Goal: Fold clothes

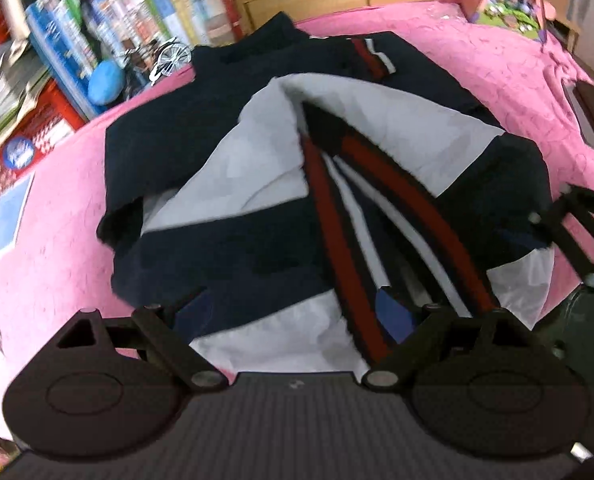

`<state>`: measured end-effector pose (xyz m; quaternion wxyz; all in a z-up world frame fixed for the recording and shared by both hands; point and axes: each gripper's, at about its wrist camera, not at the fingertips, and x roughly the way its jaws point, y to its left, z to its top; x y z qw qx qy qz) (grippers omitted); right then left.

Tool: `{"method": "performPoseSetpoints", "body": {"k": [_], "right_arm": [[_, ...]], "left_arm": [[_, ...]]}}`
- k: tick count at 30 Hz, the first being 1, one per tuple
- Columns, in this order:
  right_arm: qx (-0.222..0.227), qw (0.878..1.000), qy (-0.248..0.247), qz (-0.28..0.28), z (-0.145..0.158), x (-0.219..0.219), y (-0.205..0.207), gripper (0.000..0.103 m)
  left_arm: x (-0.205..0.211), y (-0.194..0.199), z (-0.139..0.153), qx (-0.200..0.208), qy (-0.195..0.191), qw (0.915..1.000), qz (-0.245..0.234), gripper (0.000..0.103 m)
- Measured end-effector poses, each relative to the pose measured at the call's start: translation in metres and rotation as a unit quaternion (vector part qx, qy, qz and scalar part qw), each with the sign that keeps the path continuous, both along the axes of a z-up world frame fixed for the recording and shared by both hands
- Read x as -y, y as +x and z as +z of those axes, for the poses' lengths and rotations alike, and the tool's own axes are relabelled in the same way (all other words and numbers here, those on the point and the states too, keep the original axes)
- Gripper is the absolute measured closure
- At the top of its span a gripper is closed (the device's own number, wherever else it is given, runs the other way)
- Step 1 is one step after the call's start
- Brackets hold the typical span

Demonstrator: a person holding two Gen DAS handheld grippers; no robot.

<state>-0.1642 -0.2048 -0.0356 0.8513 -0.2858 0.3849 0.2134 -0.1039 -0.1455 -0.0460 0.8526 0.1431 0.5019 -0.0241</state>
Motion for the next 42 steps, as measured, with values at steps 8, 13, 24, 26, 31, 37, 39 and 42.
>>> {"method": "performPoseSetpoints", "body": {"k": [8, 13, 24, 26, 31, 37, 39, 42], "right_arm": [[-0.011, 0.998, 0.05, -0.047, -0.008, 0.019, 0.039, 0.061], [-0.051, 0.994, 0.092, -0.019, -0.006, 0.036, 0.053, 0.063], [-0.054, 0.994, 0.09, 0.006, -0.014, 0.033, 0.043, 0.078], [-0.042, 0.993, 0.108, -0.032, -0.002, 0.046, 0.047, 0.081], [-0.018, 0.98, 0.149, -0.132, 0.028, 0.079, 0.048, 0.084], [-0.002, 0.95, 0.193, -0.247, 0.05, 0.121, 0.061, 0.086], [-0.002, 0.95, 0.182, -0.253, 0.05, 0.128, 0.064, 0.086], [-0.011, 0.965, 0.165, -0.205, 0.048, 0.117, 0.058, 0.082]], "left_arm": [[0.013, 0.025, 0.002, -0.009, 0.022, 0.9992, 0.032, 0.013], [0.008, 0.032, 0.015, 0.004, 0.027, 0.9967, 0.076, 0.013], [-0.005, 0.038, 0.026, 0.0, 0.018, 0.9963, 0.084, 0.013], [0.003, 0.041, 0.022, -0.005, 0.011, 0.998, 0.062, 0.013], [0.027, 0.053, 0.006, -0.015, 0.009, 0.9998, -0.01, 0.013], [0.051, 0.069, -0.031, -0.024, 0.06, 0.9957, -0.066, 0.013], [0.048, 0.073, -0.041, -0.027, 0.08, 0.9945, -0.061, 0.013], [0.033, 0.076, -0.04, -0.035, 0.054, 0.997, -0.043, 0.013]]}}
